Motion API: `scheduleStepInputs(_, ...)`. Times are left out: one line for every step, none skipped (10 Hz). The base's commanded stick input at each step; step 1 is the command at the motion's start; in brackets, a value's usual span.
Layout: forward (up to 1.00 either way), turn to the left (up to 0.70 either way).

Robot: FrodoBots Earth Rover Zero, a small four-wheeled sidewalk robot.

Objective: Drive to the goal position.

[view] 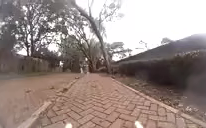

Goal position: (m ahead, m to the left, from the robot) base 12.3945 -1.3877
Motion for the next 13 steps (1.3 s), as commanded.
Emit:
scheduleStepInputs(0.70,0.00)
scheduleStepInputs(0.70,0.00)
scheduleStepInputs(0.70,0.10)
scheduleStepInputs(0.70,0.12)
scheduleStepInputs(0.70,0.13)
scheduleStepInputs(0.70,0.00)
scheduleStepInputs(0.70,0.00)
scheduleStepInputs(0.70,0.00)
scheduleStepInputs(0.70,0.00)
scheduleStepInputs(0.70,0.00)
scheduleStepInputs(0.70,0.00)
scheduleStepInputs(0.70,0.00)
scheduleStepInputs(0.70,0.00)
